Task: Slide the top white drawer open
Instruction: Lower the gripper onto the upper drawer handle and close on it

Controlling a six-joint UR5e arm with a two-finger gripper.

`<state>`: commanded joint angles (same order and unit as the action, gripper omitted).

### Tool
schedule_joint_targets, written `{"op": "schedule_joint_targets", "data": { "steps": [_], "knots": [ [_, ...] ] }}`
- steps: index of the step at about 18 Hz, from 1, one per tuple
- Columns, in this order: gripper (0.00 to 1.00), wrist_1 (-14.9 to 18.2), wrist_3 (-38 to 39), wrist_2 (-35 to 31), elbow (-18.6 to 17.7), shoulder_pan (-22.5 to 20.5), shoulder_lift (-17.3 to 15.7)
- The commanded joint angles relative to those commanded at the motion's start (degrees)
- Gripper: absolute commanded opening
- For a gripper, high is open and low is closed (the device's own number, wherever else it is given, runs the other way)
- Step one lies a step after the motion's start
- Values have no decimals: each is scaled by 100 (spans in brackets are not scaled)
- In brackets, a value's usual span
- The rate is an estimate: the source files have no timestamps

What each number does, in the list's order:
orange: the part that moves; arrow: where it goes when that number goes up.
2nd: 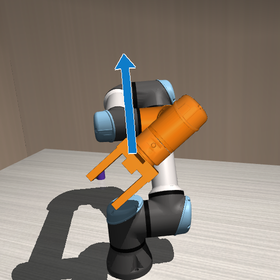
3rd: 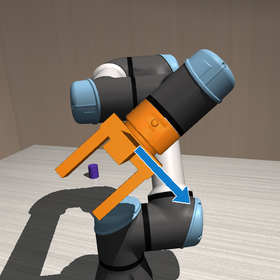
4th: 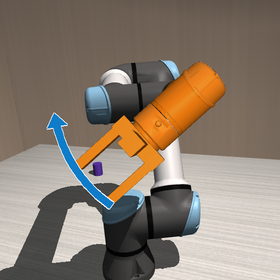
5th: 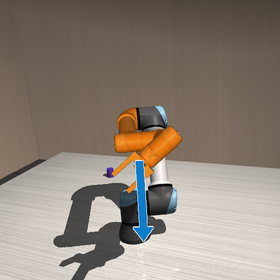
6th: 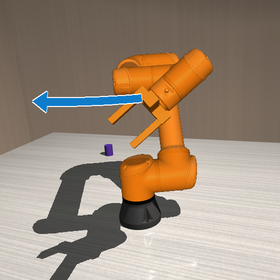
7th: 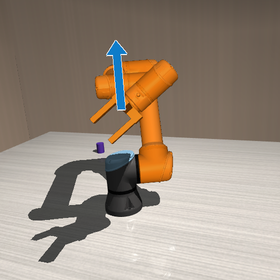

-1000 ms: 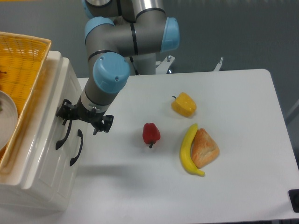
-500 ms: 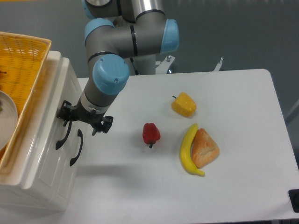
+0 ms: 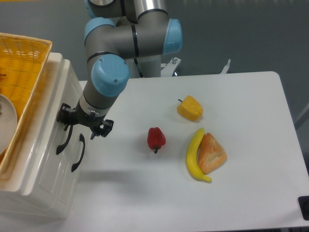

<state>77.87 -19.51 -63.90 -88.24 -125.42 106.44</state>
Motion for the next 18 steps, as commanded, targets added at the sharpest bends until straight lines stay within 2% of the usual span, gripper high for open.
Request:
{"op": "schedule_joint_targets", "data": {
  "steps": [8, 18],
  "knots": [
    [63, 0, 9, -35, 0, 0, -9],
    [60, 0, 9, -35, 0, 9, -62]
  ]
}}
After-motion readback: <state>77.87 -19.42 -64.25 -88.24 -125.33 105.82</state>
